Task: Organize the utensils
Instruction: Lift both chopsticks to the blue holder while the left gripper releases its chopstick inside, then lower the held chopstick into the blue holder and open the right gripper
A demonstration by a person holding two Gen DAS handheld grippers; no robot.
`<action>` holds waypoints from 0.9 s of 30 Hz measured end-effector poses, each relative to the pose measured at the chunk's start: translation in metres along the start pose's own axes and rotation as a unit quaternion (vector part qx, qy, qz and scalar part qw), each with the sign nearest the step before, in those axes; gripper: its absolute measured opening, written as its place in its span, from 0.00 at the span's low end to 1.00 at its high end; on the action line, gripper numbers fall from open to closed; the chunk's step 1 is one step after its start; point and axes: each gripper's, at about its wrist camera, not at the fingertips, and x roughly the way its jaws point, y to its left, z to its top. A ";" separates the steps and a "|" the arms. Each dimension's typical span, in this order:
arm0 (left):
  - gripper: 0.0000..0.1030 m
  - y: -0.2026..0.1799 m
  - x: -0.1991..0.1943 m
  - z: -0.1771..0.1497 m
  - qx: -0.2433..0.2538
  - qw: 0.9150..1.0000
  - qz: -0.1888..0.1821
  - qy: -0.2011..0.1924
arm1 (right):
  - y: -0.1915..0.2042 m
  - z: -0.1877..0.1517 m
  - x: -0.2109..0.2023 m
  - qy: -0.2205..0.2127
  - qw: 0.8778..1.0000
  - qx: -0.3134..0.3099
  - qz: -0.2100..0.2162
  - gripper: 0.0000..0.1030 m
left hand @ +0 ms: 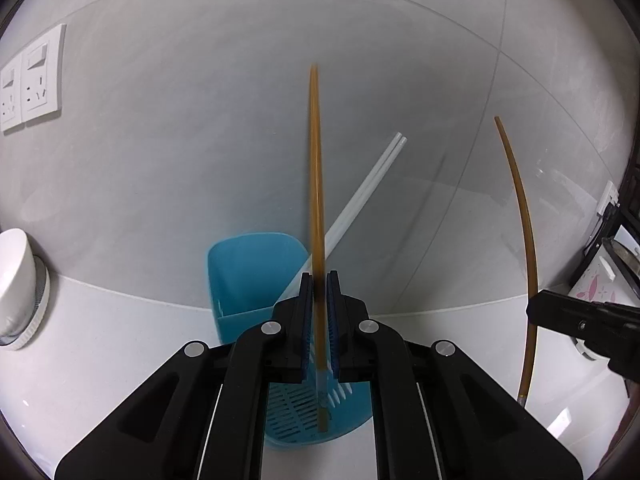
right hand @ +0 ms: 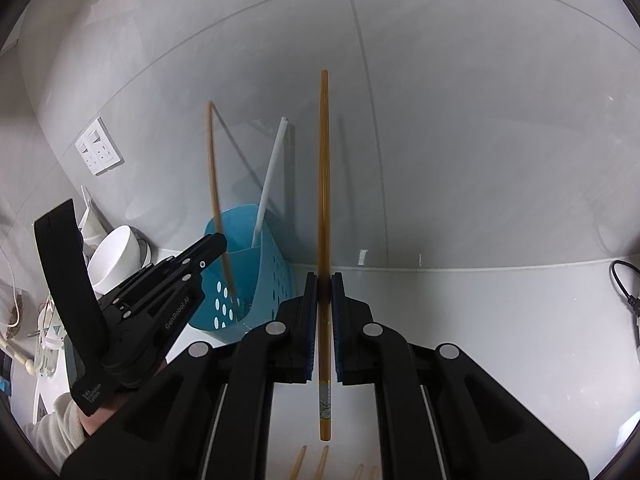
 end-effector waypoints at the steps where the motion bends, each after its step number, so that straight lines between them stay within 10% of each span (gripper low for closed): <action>1: 0.08 0.001 -0.002 0.000 -0.001 1.000 0.000 0.000 | 0.001 0.000 0.000 0.000 1.000 -0.001 0.002 0.06; 16: 0.93 0.020 -0.053 0.003 -0.025 0.995 0.076 0.054 | 0.027 0.026 -0.010 -0.045 0.998 -0.020 0.050 0.06; 27: 0.94 0.049 -0.079 -0.003 -0.038 0.991 0.096 0.082 | 0.054 0.039 -0.004 -0.114 0.988 -0.020 0.100 0.06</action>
